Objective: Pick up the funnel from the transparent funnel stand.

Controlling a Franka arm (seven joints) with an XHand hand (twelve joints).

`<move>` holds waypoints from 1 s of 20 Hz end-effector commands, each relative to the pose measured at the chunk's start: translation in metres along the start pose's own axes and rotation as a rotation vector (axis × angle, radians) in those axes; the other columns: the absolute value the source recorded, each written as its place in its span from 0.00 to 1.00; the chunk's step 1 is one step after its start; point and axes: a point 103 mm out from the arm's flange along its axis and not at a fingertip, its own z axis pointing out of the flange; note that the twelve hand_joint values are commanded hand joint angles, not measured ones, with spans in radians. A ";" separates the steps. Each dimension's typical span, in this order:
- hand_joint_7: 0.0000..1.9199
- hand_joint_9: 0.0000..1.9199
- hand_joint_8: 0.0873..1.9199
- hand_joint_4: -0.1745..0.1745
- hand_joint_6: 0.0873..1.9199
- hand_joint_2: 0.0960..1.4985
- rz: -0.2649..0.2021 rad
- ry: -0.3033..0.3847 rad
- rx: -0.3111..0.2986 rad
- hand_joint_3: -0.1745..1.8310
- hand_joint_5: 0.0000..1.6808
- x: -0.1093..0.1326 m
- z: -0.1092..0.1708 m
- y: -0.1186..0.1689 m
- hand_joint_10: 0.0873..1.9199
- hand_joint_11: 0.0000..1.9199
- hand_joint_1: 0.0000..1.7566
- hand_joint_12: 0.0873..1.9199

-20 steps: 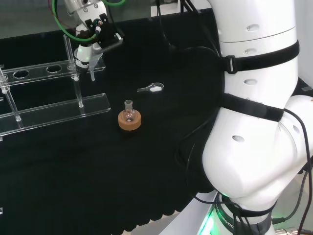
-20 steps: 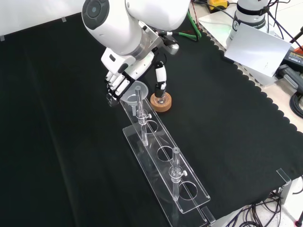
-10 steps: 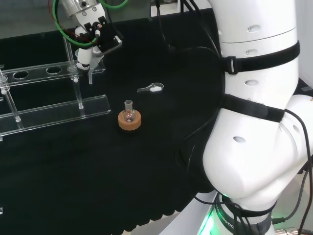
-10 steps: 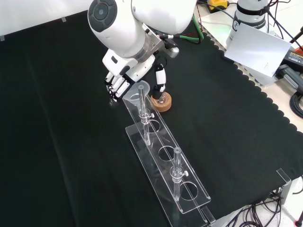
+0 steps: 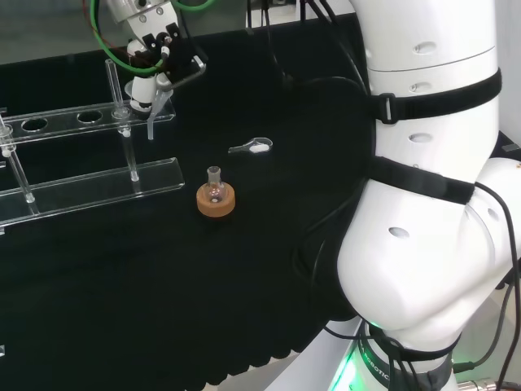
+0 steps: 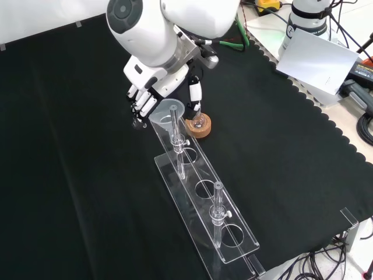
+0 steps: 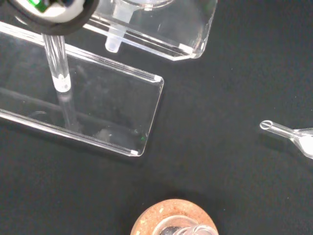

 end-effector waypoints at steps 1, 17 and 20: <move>0.02 0.17 0.33 0.31 0.00 0.35 -0.020 0.067 0.041 0.34 0.15 -0.005 0.003 0.003 0.36 0.12 0.41 0.75; 0.18 0.42 0.36 0.27 0.00 0.38 -0.046 0.107 -0.076 0.29 0.24 -0.013 0.011 0.001 0.29 0.15 0.36 0.74; 0.39 0.56 0.42 0.31 0.10 0.40 -0.014 0.066 -0.197 0.30 0.37 -0.011 0.007 -0.004 0.33 0.21 0.40 0.69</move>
